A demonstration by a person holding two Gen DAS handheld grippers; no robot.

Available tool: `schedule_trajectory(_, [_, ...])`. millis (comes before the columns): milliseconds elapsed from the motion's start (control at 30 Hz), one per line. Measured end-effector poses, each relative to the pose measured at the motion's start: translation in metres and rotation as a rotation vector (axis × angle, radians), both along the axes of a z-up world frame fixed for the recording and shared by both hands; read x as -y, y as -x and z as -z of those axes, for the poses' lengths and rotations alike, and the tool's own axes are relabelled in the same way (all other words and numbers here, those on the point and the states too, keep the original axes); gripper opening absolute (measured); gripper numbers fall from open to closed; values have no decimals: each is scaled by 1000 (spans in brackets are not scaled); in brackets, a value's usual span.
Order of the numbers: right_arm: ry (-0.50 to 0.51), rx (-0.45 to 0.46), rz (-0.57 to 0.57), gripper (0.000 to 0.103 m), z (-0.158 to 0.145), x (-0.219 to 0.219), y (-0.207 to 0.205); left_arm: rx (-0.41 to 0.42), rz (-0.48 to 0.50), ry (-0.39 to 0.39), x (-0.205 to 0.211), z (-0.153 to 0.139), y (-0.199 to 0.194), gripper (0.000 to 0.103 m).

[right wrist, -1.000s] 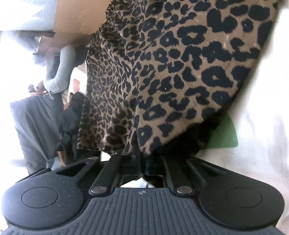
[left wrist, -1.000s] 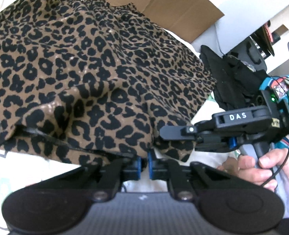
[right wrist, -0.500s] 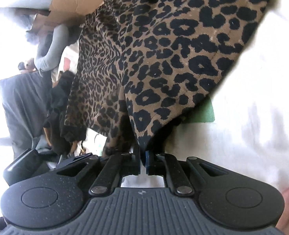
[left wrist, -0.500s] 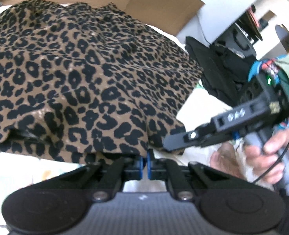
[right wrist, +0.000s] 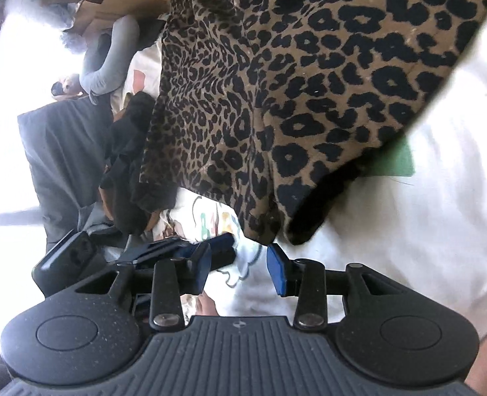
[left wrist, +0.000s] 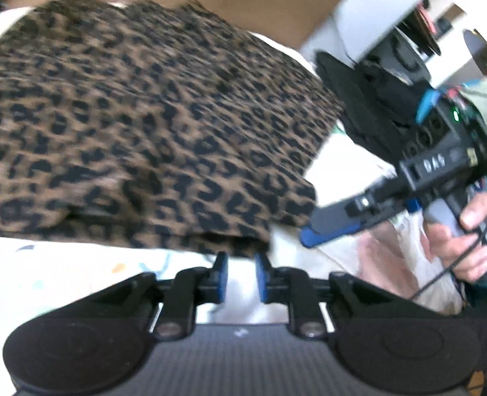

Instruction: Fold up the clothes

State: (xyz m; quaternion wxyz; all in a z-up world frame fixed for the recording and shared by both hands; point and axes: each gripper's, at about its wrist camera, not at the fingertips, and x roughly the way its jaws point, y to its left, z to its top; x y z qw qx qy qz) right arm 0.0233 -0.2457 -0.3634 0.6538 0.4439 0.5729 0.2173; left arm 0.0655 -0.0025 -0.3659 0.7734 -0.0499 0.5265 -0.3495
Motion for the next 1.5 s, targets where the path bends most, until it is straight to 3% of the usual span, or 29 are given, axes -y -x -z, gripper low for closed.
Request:
schedule_trajectory(100, [3,-9,22,50,4,-3,-2,47,-78,-42,-23,-12,-8,31])
schedule_trajectory(233, [19,-21,75,55,12,-3,-3,141,-167,-127,-46,-30,-20,41])
schedule_trajectory(400, [3,-40,114,55,22,-3,-3,224,-316,-227,-78,-44,-39,41])
schedule_trajectory(567, [7,-42,125,55,26,-6,-2,288,-406,-320,-103,-49,-54,41])
schedule_trajectory(967, [29,-35,162,55,35,-4,-5,309,-479,-389,-127,-31,-67,39])
schedule_trajectory(1167, [20,-40,159,55,40,-8,-8,282,-478,-363,-131,-20,-69,39])
schedule_trajectory(1200, [17,-44,163,54,41,-8,-8,277,-478,-358,-132,-18,-69,36])
schedule_trajectory(1233, [14,-48,167,54,43,-8,-8,273,-478,-354,-133,-16,-70,17])
schedule_trajectory(1267, [13,-48,167,53,44,-9,-9,261,-486,-342,-135,-15,-70,4])
schedule_trajectory(1300, [14,-44,161,50,44,-10,-9,241,-502,-322,-139,-16,-71,5])
schedule_trajectory(1433, [31,-33,126,9,44,-14,-11,267,-528,-302,-145,-34,-67,4])
schedule_trajectory(1500, [37,-21,113,5,43,-15,-11,275,-543,-288,-149,-46,-66,4])
